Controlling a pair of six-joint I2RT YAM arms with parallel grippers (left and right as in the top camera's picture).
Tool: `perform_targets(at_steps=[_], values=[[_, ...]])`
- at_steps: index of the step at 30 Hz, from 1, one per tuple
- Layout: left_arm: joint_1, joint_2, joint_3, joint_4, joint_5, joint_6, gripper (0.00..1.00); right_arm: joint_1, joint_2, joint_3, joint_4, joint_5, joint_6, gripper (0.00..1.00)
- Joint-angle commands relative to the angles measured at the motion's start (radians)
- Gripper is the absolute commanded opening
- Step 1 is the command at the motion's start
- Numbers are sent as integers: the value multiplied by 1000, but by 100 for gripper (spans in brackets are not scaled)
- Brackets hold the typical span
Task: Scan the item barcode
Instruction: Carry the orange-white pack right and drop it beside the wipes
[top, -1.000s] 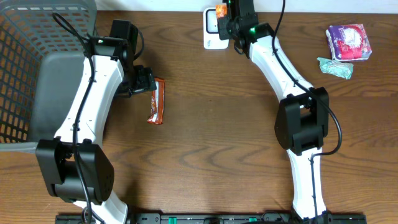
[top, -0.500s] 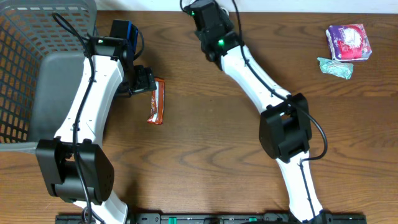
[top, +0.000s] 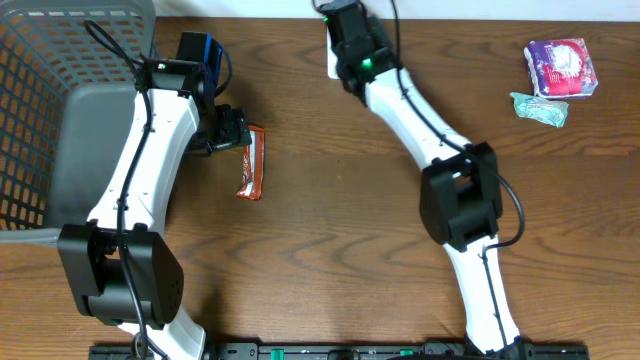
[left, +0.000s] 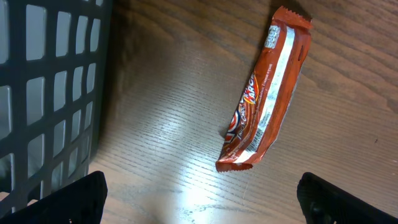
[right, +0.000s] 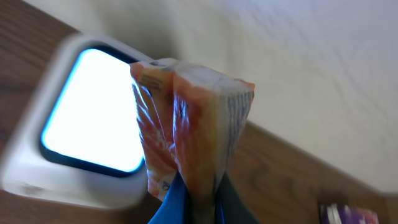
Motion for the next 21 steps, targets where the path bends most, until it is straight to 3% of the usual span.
perform_targets(at_steps=[1,4,7,14,21], values=[[0,12,-8,-3,-9,-16,98,-89,-85,39,-90,19,226,1],[0,12,-8,-3,-9,-16,98,-174,-116,39,-222,-20,407,1],[0,12,-8,-3,-9,-16,98,-266,-130,39,-355,-86,499,1],[0,12,-8,-3,-9,-16,98,-436,-131,38,-623,-117,601,1],[0,12,-8,-3,-9,-16,98,-594,-131,38,-733,-118,640,1]])
